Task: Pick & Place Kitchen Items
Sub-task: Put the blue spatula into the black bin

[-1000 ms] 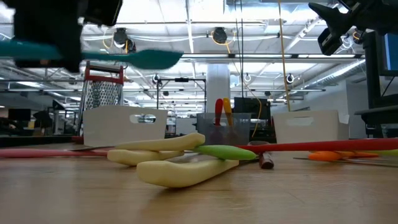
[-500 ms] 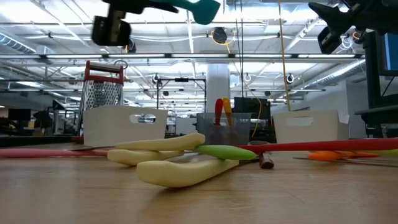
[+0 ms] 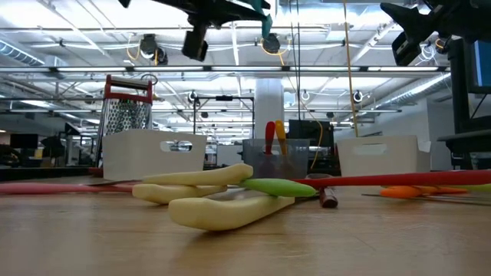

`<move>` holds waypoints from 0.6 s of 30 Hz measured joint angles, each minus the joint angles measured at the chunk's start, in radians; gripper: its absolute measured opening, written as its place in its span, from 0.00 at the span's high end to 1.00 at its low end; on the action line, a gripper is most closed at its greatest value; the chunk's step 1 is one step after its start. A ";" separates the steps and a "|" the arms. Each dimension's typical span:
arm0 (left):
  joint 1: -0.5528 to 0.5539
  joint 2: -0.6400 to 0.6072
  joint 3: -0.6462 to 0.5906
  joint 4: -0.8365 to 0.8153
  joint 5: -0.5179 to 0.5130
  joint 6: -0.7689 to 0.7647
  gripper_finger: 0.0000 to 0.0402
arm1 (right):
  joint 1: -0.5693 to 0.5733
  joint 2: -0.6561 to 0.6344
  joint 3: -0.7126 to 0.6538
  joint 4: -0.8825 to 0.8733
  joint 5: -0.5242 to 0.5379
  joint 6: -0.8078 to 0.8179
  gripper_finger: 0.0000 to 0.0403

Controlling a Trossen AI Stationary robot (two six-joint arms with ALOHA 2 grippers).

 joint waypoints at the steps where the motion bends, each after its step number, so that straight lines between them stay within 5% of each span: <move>1: 0.014 0.002 0.000 0.011 0.000 -0.013 0.95 | 0.000 0.000 0.000 0.000 0.000 0.000 0.72; 13: 0.116 0.046 0.022 0.089 -0.102 -0.053 0.95 | 0.000 0.000 0.000 0.008 0.000 -0.028 0.72; 18: 0.147 0.152 0.154 0.100 -0.103 0.022 0.95 | 0.000 0.003 0.000 0.017 0.001 -0.026 0.72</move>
